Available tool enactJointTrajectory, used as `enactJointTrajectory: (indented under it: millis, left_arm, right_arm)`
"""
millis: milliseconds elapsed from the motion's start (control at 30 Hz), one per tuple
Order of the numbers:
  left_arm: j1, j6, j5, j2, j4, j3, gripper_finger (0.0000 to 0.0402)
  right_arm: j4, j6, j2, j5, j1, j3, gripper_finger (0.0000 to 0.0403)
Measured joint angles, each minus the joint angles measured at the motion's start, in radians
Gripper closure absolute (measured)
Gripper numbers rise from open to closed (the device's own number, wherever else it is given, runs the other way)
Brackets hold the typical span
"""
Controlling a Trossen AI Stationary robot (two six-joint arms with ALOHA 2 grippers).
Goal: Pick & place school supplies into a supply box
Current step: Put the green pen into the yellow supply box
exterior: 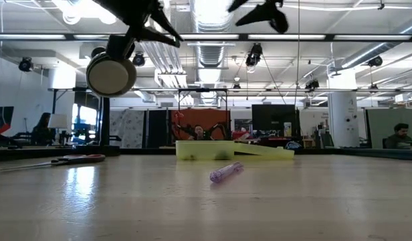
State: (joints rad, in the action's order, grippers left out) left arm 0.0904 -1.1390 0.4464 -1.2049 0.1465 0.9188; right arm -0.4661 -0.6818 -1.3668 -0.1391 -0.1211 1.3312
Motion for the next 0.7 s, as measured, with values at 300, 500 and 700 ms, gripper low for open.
enactJointTrajectory:
  millis: [300,500,700]
  left_arm:
    - [-0.039,-0.107,0.027,-0.106,0.124,0.067,0.0385]
    - [-0.061,-0.251,0.074,-0.276,0.265,0.191,0.0385]
    - [-0.137,-0.284,0.034,-0.453,0.424,0.364,0.0385]
  right_arm:
    - [-0.241,0.050,0.184,-0.323,0.000,-0.006,0.0261]
    - [-0.269,0.067,0.275,-0.415,-0.002,-0.032,0.0268]
    - [-0.321,0.098,0.308,-0.414,-0.003,-0.047,0.0268]
